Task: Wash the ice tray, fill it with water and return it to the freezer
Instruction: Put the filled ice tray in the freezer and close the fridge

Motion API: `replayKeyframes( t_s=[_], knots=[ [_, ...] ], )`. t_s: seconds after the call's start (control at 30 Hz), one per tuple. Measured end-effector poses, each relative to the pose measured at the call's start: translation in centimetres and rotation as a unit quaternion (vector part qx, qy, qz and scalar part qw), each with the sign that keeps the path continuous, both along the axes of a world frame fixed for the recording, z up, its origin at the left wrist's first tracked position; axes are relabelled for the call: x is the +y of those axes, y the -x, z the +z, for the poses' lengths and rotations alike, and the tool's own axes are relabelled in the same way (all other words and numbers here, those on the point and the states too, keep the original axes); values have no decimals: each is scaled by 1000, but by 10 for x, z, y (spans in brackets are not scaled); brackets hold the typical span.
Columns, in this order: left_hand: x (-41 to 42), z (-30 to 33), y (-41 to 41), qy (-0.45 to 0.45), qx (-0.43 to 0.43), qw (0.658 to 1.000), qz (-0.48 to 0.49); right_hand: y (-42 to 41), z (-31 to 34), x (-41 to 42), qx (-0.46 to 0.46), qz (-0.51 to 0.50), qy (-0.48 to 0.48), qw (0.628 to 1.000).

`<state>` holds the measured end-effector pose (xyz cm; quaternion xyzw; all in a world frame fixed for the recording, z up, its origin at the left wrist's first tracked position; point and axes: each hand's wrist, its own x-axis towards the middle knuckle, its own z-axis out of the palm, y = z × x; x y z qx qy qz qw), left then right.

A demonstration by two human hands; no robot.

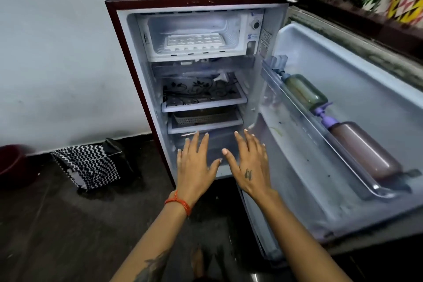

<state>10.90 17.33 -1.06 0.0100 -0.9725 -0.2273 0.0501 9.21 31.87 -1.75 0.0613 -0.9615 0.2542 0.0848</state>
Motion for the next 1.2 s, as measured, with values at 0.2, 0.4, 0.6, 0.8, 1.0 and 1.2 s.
replayKeyframes(
  t_s=[0.2,0.4,0.6,0.8,1.0,1.2],
  knots=[
    [18,-8,-39,-34,9,999,-24,-49,-8,17,-13,-14,8,1000],
    [31,-16,-64,-65,12,995,-70,-89,-13,27,-2,-47,10,999],
    [40,-22,-94,-93,10,987,-127,-131,-19,31,-14,-95,15,995],
    [58,-28,-127,-119,-9,977,-178,-180,-21,46,-6,-148,19,989],
    [89,-31,-154,-131,-1,963,-235,-214,-25,73,-8,-201,20,979],
    [129,-33,-176,-153,13,954,-259,-239,-33,107,5,-237,23,971]
  ],
)
